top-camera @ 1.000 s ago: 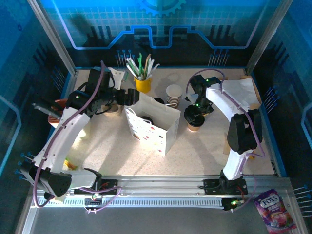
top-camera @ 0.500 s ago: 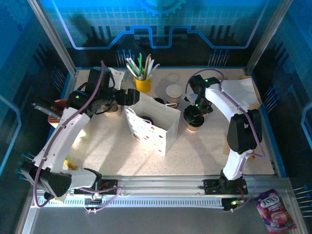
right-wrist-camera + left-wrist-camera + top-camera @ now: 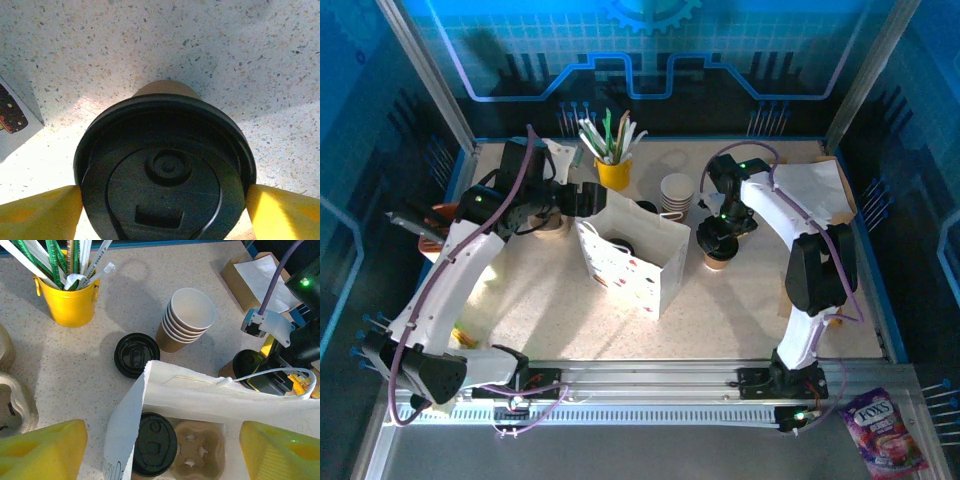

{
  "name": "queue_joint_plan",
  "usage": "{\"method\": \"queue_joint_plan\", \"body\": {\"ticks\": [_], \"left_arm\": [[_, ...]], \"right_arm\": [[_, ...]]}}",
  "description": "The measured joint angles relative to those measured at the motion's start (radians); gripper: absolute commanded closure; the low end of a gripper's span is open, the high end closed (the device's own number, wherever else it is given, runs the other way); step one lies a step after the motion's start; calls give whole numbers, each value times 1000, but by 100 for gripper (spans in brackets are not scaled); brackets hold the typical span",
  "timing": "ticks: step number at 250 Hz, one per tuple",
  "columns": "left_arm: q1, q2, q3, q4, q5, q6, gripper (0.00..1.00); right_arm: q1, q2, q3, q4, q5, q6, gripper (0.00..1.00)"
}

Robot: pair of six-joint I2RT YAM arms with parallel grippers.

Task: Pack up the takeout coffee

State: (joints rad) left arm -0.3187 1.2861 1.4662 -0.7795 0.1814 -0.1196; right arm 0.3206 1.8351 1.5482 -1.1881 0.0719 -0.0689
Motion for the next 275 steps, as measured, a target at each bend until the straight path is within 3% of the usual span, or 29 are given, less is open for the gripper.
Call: {"method": "queue_joint_plan", "body": {"ticks": [71,214,275], "left_arm": [[0,0,0,0,0,0,20],[4,7,0,-4,8,0,19],[12,18,7,-39,6,-1,15]], "right_arm": [[0,0,-5,2,3,0,18],[2,-6,-9,3,-1,-3,34],[5,-84,-10,-1,0,1,36]]}}
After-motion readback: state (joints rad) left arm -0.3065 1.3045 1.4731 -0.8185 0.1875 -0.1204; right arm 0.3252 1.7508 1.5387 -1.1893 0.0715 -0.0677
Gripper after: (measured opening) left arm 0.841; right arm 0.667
